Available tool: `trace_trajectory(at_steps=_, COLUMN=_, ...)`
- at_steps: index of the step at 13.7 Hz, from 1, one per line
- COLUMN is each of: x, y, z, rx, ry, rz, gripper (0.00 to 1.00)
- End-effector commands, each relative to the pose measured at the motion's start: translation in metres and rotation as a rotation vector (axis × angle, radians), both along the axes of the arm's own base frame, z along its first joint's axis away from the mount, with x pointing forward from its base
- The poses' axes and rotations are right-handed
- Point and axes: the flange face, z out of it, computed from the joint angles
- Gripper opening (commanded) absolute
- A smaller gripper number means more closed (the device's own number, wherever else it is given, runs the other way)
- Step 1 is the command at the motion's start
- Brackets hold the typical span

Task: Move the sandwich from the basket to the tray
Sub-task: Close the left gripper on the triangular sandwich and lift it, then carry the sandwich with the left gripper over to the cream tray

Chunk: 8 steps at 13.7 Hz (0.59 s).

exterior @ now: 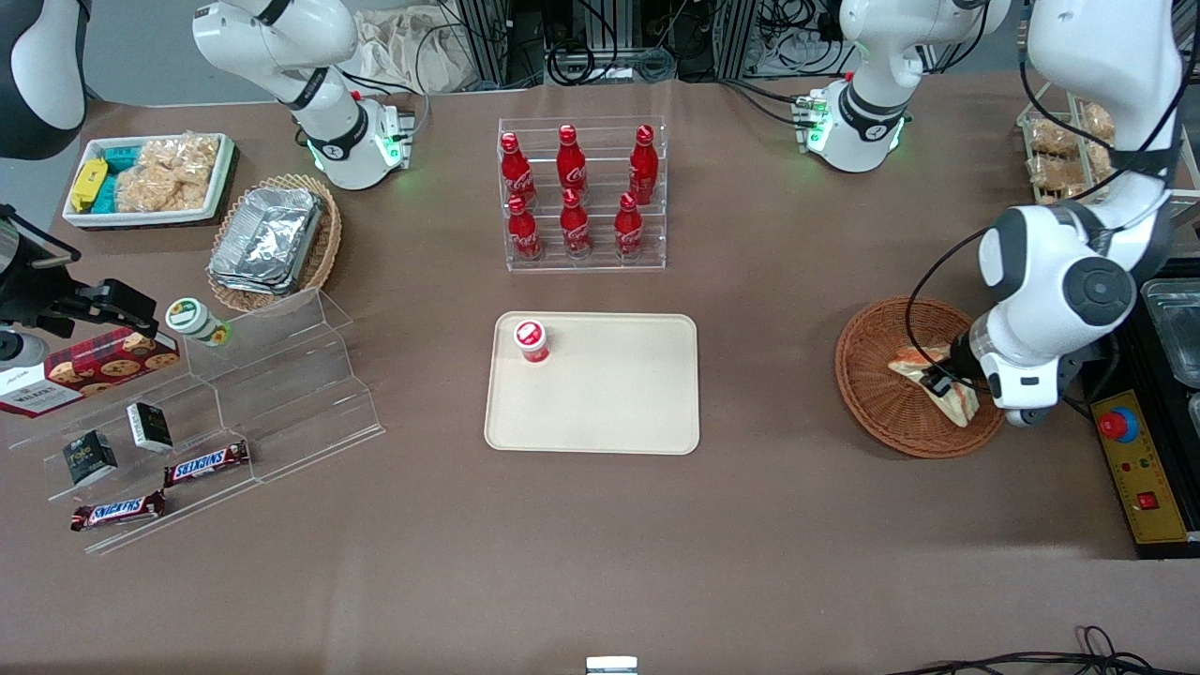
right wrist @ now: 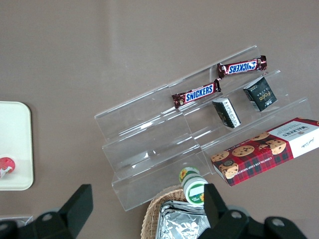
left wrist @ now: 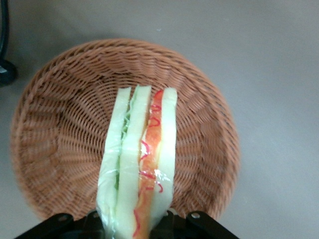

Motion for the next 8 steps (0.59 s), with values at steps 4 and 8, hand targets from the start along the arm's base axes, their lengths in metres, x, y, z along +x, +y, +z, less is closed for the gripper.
trace_trajectory(at_steps=4, x=0.030, y=-0.110, z=0.132, rx=-0.043, ry=0.076, rz=-0.367, gripper=0.00)
trace_trajectory(at_steps=8, x=0.017, y=-0.243, z=0.126, rx=-0.128, ry=0.067, rz=-0.641, gripper=0.00)
